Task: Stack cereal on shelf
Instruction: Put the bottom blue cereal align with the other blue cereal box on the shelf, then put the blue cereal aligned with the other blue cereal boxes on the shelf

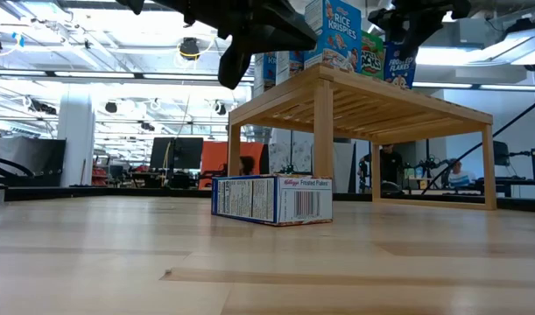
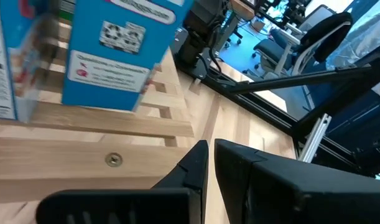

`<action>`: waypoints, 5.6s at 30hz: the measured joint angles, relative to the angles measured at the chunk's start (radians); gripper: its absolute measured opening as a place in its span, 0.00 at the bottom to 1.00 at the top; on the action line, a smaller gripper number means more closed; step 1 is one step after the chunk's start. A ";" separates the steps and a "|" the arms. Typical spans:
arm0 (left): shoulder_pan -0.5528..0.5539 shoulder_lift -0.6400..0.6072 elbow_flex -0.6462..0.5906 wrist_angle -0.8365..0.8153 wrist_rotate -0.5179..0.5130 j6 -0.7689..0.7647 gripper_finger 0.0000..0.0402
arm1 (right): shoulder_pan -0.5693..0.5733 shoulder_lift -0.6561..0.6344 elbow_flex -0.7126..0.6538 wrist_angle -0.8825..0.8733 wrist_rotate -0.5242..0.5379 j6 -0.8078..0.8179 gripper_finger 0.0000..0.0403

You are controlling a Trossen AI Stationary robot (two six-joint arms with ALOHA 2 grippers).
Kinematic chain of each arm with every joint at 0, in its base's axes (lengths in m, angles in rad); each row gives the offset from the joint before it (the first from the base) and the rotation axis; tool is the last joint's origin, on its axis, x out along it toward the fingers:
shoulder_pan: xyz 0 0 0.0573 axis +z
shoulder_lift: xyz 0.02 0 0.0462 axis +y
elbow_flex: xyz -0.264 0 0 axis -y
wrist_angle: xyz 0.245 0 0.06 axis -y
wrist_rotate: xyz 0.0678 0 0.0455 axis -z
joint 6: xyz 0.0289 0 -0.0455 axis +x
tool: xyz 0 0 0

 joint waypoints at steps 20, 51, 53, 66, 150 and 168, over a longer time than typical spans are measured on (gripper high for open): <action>0.010 0.000 0.000 0.001 0.026 0.003 0.04 | 0.003 -0.002 -0.001 0.027 0.079 0.035 0.58; -0.030 -0.070 -0.001 -0.369 0.068 -0.004 0.01 | 0.172 -0.005 0.367 -0.005 0.133 0.258 0.61; -0.070 -0.061 -0.006 -0.374 0.011 -0.020 0.01 | 0.196 -0.005 0.401 -0.005 0.133 0.285 0.61; -0.217 0.124 -0.010 -0.376 -0.342 -0.261 0.00 | 0.272 0.000 0.448 -0.055 0.132 0.471 0.61; -0.836 0.265 -0.010 -0.778 -0.534 -1.034 0.10 | 0.759 0.724 0.165 0.752 -0.125 1.402 0.71; -0.895 0.270 -0.010 -0.811 -0.523 -1.106 0.32 | 0.746 0.967 0.434 0.564 -0.095 1.478 0.71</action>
